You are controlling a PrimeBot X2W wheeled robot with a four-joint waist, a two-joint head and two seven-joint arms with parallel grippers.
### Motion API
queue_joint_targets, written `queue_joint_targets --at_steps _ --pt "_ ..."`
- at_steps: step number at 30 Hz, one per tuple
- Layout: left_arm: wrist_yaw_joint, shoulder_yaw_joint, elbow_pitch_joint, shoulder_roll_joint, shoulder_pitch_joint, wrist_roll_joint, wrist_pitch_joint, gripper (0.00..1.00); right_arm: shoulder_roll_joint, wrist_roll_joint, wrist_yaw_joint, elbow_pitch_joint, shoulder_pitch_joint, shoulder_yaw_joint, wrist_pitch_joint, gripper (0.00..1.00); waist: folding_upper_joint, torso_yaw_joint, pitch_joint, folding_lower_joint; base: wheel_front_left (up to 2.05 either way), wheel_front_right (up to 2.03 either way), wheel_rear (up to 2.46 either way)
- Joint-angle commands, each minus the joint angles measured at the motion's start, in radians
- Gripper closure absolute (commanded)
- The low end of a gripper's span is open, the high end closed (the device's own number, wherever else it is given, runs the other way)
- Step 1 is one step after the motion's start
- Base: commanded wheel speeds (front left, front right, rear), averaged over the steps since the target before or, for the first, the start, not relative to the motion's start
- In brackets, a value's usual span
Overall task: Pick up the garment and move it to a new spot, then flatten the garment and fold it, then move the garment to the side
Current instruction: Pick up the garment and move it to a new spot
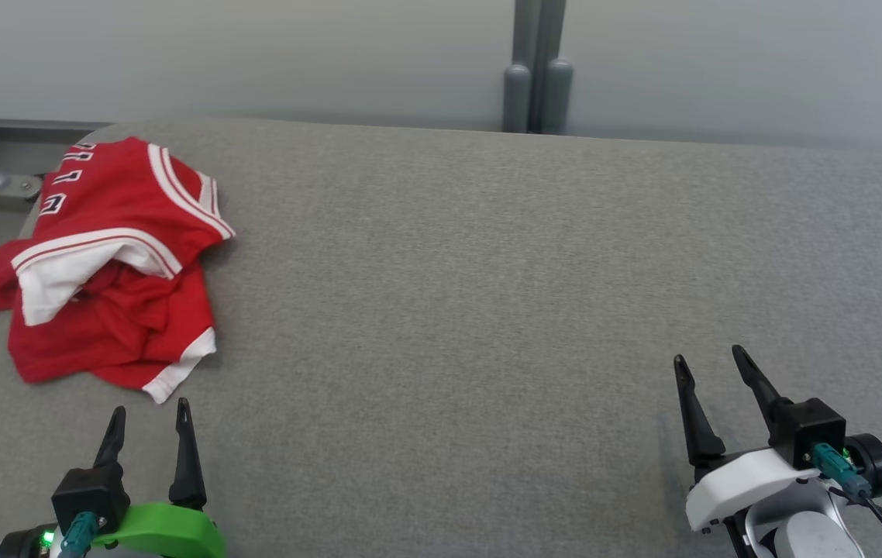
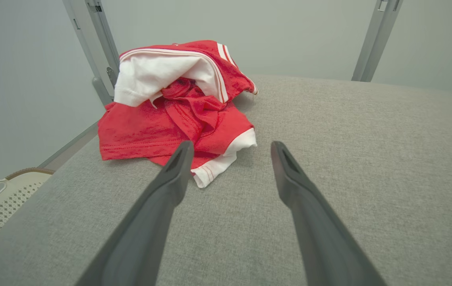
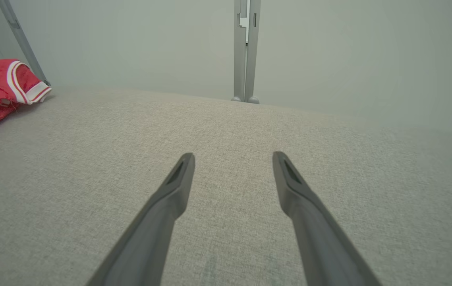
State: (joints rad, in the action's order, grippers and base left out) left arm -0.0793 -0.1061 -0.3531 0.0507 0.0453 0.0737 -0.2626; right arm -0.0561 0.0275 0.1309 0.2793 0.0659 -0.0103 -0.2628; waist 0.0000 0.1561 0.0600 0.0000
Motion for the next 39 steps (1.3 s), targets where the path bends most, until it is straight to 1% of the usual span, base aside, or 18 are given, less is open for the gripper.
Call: queue_joint_targets --at_steps 1,3,5,10,12,15,21,24,29,32,34,38,39 --pt "-0.001 -0.008 0.002 0.001 -0.012 0.009 -0.003 0.0 -0.004 0.011 0.0 0.004 0.017 0.014 -0.003 0.0 0.0 0.156 0.023 0.0 0.0 0.0 0.0" --pt "0.013 -0.024 0.0 0.002 -0.021 0.033 -0.003 0.0 -0.003 0.016 0.0 0.012 0.031 0.045 -0.003 0.0 0.0 0.214 0.024 0.0 0.0 0.0 0.0" --pt "0.009 -0.02 -0.013 0.0 -0.031 0.04 -0.003 0.0 -0.003 0.024 0.0 0.022 0.04 0.073 -0.003 0.0 0.0 0.272 0.022 0.0 0.0 0.0 0.0" --pt "0.007 -0.036 -0.033 0.001 -0.055 0.062 -0.003 0.0 -0.006 0.057 0.0 0.064 0.059 0.161 -0.003 0.0 0.0 0.376 0.015 0.0 0.0 0.0 0.0" --pt "0.016 -0.052 -0.021 0.001 -0.073 0.072 -0.003 0.0 -0.005 0.072 0.0 0.081 0.077 0.196 -0.003 0.0 0.0 0.383 0.02 0.0 0.0 0.0 0.0" --pt "0.027 -0.061 -0.016 0.0 -0.094 0.093 -0.003 0.0 -0.011 0.083 0.0 0.101 0.089 0.222 -0.003 0.0 0.0 0.386 0.024 0.0 0.0 0.0 0.0" --pt "0.021 -0.056 -0.028 0.0 -0.104 0.103 -0.003 0.0 -0.029 0.103 0.0 0.116 0.083 0.232 -0.003 0.0 0.0 0.381 0.019 0.0 0.0 0.0 0.0" --pt "0.004 -0.045 -0.043 0.001 -0.069 0.096 -0.003 0.0 -0.038 0.103 0.0 0.116 0.059 0.211 -0.003 0.0 0.0 0.375 0.013 0.0 0.0 0.0 0.0" --pt "-0.035 -0.066 -0.095 0.008 0.025 0.134 -0.003 0.0 -0.047 0.086 0.0 0.096 0.053 0.192 -0.003 0.0 0.0 0.322 0.045 0.0 0.0 0.0 0.0" --pt "-0.048 -0.047 -0.141 0.06 0.135 0.15 -0.003 0.0 -0.063 0.081 0.0 0.086 0.055 0.18 -0.003 0.0 0.0 0.297 0.071 0.0 0.0 0.0 0.0" --pt "-0.051 -0.016 -0.181 0.105 0.216 0.157 -0.003 0.0 -0.073 0.077 -0.001 0.083 0.061 0.18 -0.003 0.0 0.0 0.28 0.087 0.0 0.0 0.0 0.0" --pt "-0.051 0.081 -0.265 0.235 0.401 0.224 -0.002 0.0 -0.09 0.074 0.0 0.077 0.083 0.183 -0.003 0.0 0.0 0.243 0.123 0.0 0.0 0.0 0.0" --pt "-0.051 0.096 -0.284 0.258 0.449 0.244 0.004 0.0 -0.095 0.073 0.0 0.075 0.088 0.182 -0.003 0.0 0.0 0.236 0.133 0.0 0.0 0.0 0.0"
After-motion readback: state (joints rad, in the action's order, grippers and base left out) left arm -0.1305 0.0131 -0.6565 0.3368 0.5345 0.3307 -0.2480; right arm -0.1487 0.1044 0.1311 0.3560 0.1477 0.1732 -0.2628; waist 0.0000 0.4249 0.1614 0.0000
